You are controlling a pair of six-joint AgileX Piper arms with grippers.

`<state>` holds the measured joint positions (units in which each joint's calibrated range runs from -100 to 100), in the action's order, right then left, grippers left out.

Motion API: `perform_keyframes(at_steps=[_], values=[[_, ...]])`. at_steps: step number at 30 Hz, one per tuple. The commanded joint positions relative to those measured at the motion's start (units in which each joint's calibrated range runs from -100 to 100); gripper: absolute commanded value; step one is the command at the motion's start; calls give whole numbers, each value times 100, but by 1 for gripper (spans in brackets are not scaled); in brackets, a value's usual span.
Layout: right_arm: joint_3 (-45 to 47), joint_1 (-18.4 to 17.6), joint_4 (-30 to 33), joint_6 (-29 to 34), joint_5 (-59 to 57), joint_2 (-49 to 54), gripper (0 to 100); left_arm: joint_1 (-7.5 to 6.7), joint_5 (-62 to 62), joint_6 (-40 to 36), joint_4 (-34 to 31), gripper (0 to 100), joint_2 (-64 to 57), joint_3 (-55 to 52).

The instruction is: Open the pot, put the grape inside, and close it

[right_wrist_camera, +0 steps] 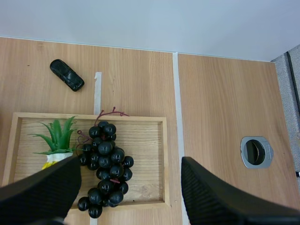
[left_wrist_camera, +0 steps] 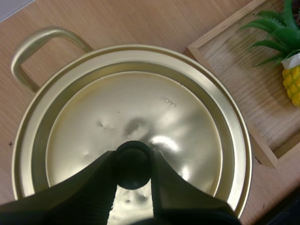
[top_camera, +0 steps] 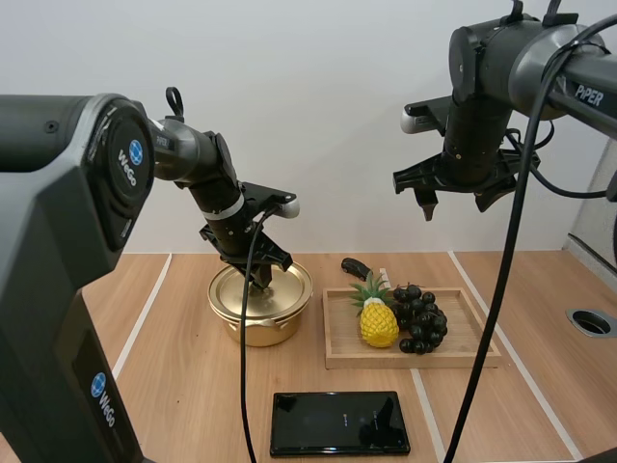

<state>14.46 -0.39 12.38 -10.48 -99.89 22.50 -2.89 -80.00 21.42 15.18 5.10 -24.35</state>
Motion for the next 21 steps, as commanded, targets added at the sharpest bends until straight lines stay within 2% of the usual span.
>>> perform_keyframes(at_steps=[1,11,21], values=[[-3,14,-12,-27,-11,69,100,-16,275,-82,83,2,-45,-14],[-3,14,-12,-27,-11,69,100,-16,1005,-82,83,2,-794,-1],[-3,14,-169,-27,-11,69,100,-16,2076,-602,72,2,-2065,-1]])
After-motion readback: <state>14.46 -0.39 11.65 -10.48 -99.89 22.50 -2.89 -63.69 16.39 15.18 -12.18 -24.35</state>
